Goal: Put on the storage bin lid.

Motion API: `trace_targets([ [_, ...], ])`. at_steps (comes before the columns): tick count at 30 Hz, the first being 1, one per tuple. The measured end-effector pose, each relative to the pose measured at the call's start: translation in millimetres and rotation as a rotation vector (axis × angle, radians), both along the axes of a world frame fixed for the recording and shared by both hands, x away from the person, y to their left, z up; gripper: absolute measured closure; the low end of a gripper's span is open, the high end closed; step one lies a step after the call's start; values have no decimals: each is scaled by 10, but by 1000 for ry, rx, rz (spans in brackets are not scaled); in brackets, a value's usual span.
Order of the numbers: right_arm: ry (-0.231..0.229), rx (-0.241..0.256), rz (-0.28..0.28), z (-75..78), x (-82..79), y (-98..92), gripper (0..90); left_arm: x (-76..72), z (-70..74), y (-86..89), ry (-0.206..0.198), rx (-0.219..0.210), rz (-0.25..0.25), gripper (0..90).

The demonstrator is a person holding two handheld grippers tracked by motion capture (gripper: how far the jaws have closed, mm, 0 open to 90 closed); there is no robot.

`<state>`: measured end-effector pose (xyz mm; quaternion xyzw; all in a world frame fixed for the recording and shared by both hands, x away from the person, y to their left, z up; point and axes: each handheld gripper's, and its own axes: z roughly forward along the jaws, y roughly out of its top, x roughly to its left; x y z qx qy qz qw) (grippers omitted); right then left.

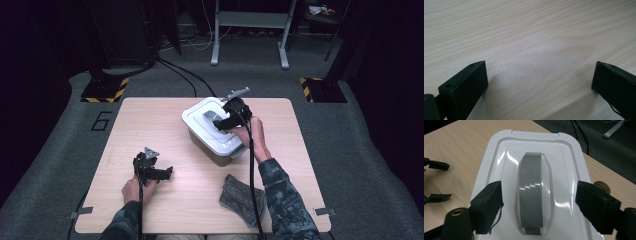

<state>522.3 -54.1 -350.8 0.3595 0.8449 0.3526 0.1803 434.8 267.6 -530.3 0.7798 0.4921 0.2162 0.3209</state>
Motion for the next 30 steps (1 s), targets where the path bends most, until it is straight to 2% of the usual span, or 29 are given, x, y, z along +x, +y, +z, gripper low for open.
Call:
trace_targets([
  [3, -14, 8, 0, 50, -33, -86, 147, 0, 0, 0, 0, 0, 0, 0],
  [8, -32, 26, -21, 137, -146, -241, 136, 1, 0, 1, -1, 1, -1, 0],
  [14, -60, 19, -38, 215, -279, -419, 121, 0, 0, 0, -1, 1, 0, 1],
  [16, -49, 19, -52, 227, -336, -478, 116, 0, 0, 0, 0, 0, 0, 0],
  [24, -70, 6, -88, 172, -525, -724, 106, 1, 0, 0, -1, 0, 0, 0],
  [30, -67, -6, -127, 43, -650, -927, 93, 1, 0, 0, -1, 0, 0, 0],
])
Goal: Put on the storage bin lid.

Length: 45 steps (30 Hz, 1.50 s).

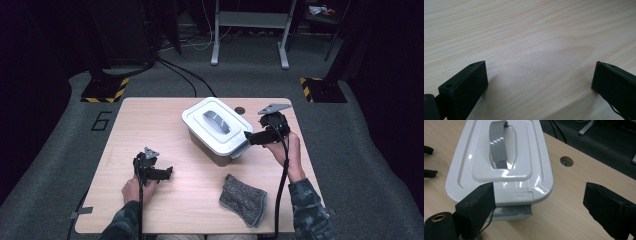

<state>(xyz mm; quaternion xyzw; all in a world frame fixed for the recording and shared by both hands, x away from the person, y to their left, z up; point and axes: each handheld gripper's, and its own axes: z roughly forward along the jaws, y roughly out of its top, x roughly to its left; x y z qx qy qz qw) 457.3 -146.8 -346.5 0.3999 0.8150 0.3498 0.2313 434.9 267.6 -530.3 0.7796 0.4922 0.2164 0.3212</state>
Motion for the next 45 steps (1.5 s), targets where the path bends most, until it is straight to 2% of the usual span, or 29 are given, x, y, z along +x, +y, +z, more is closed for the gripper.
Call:
trace_targets([
  [10, 9, 28, -80, -375, -214, -349, 79, 0, 0, 0, 0, 1, -1, 1],
  [18, 56, 36, -157, -837, -351, -573, 70, 0, 1, 1, 0, 1, -1, 0],
  [22, 74, 25, -202, -1070, -425, -651, 70, 0, 0, 0, -1, 1, 0, 1],
  [30, 112, 30, -255, -1513, -562, -802, 63, 0, 0, 0, 0, 0, 0, 0],
  [33, 113, 40, -272, -1616, -610, -837, 59, 0, 1, 1, 0, 1, -1, 0],
  [39, 96, 4, -283, -1755, -692, -866, 52, 0, 0, 0, 0, 1, -1, 0],
  [44, 84, 60, -284, -1829, -746, -949, 33, 0, 0, 0, 0, 1, -1, 1],
  [45, 91, 58, -286, -1830, -743, -959, 19, -1, 0, 0, 0, 1, -1, 1],
])
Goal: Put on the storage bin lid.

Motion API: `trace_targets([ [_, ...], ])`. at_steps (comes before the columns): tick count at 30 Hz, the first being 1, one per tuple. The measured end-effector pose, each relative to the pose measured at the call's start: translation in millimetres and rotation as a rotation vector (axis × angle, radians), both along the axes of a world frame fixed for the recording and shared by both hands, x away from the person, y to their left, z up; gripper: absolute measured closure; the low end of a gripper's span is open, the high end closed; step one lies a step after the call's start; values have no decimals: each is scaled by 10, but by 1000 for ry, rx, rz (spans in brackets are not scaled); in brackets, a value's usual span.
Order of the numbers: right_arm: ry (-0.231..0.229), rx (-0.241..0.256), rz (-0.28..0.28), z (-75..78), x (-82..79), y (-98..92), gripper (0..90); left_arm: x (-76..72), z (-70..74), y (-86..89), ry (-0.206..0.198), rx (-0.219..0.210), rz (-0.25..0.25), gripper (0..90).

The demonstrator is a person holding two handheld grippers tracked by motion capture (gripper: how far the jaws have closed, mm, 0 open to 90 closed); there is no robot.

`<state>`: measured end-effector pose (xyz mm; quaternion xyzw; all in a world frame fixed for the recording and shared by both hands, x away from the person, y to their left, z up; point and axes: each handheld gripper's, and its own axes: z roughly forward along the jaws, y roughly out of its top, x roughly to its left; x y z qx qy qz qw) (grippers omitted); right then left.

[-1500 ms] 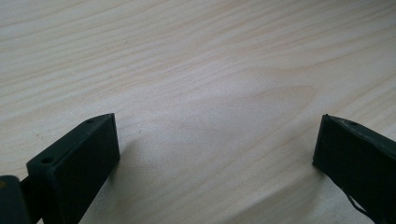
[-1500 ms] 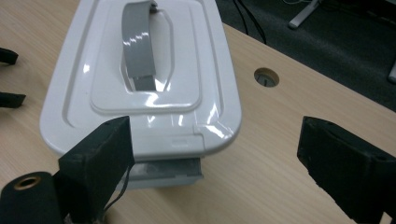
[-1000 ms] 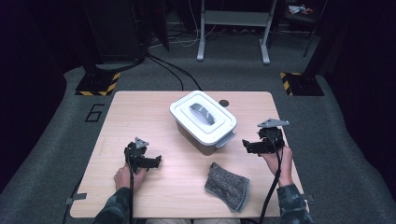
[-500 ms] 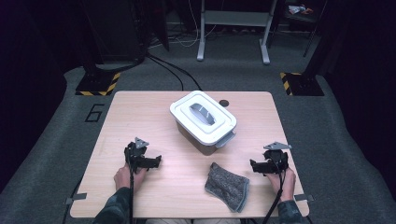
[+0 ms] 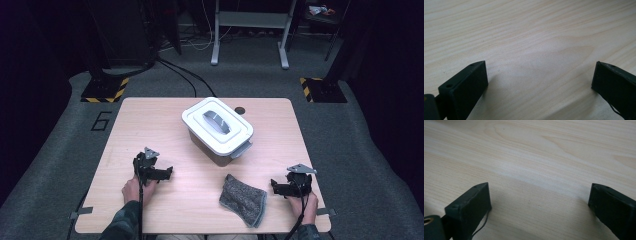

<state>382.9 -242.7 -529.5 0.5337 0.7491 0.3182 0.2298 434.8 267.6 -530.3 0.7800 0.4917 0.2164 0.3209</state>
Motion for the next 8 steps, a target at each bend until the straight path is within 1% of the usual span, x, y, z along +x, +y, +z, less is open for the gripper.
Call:
trace_targets([
  [4, 5, 0, -8, -4, 9, -3, 0, 0, 0, 0, 0, 0, 0, 0],
  [8, 13, 11, -13, -4, 20, 3, 0, 0, 0, 0, 0, 0, 0, 1],
])
